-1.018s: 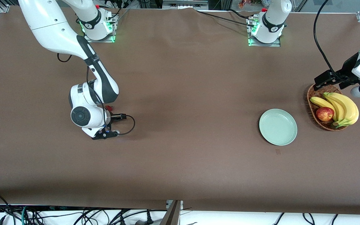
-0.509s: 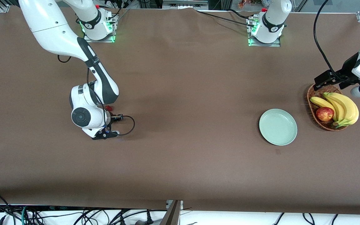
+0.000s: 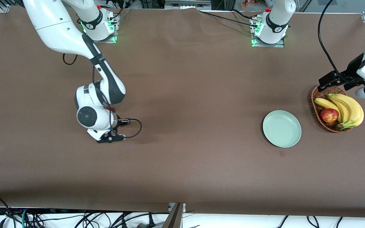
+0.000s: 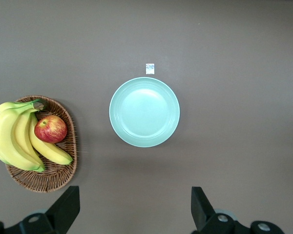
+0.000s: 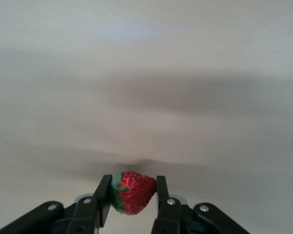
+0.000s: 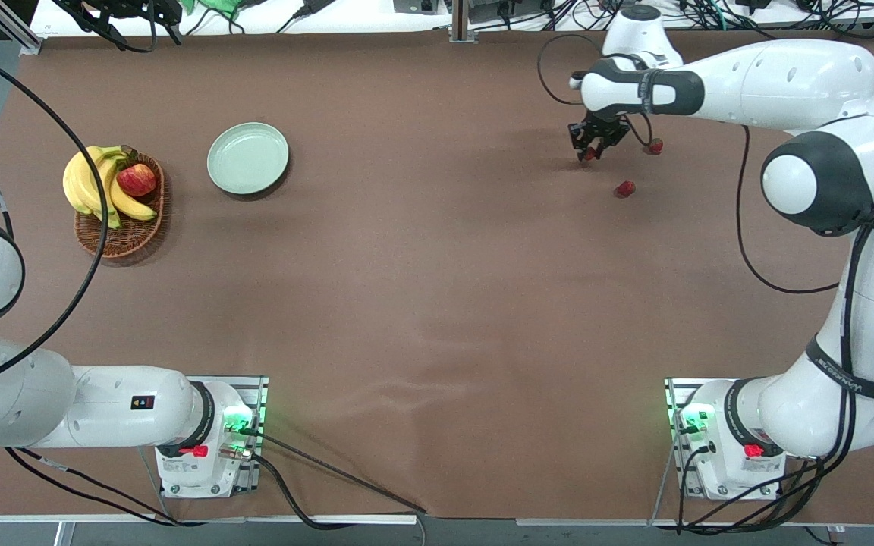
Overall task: Collect all strawberries into plate
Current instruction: 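Carry the strawberry to mid-table with the right gripper while the left gripper approaches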
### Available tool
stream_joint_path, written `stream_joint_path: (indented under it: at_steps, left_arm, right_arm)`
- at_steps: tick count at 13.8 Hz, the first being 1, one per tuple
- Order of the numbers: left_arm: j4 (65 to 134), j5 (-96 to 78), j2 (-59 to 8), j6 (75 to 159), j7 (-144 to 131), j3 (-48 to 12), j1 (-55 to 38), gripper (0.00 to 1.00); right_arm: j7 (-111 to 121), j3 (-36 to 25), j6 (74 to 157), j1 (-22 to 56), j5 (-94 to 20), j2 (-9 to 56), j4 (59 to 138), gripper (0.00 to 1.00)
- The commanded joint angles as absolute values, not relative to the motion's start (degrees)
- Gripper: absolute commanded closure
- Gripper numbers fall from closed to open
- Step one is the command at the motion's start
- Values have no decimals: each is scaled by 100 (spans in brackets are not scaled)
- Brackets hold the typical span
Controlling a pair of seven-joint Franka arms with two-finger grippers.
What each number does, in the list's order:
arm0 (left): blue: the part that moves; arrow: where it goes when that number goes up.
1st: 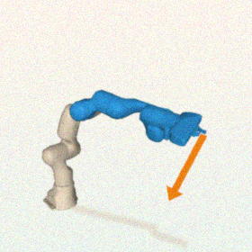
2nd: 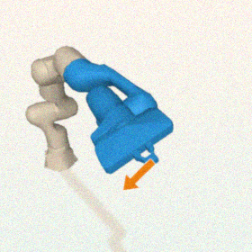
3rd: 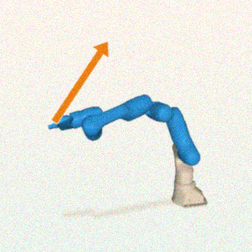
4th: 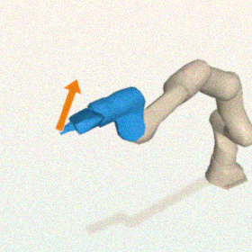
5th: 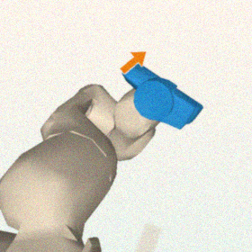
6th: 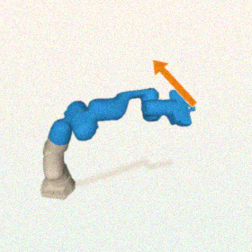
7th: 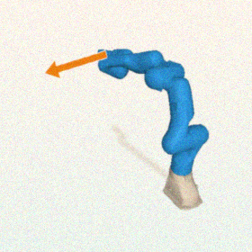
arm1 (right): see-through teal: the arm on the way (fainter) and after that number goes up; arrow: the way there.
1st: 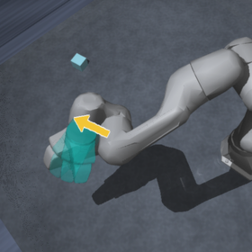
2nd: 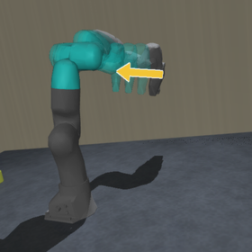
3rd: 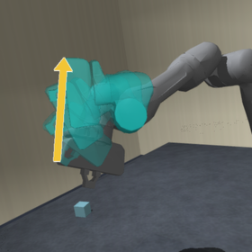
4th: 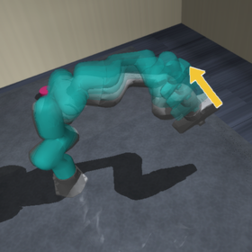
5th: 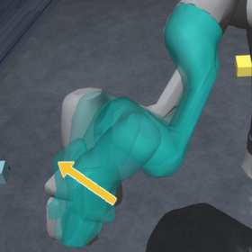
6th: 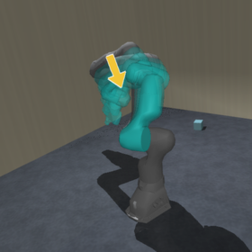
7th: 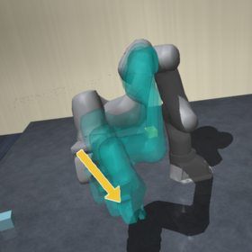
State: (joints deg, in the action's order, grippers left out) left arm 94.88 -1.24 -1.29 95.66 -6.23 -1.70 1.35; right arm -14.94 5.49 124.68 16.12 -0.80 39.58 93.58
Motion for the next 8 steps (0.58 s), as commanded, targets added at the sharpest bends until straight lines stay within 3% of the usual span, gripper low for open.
stream_joint_path:
  at_steps: [1,3,8]
  left_arm:
    - [9352,-237,-185,9492,-633,-193,167,0]
    - [9352,-237,-176,9492,-633,-193,167,0]
    - [9352,-229,-176,9501,-633,-185,176,0]
  right_arm:
    - [-2746,510,12542,2441,-123,4331,8678,84]
    - [-3652,510,12883,2916,-132,4657,8159,84]
    - [-5788,510,14772,3971,-123,5570,7340,84]
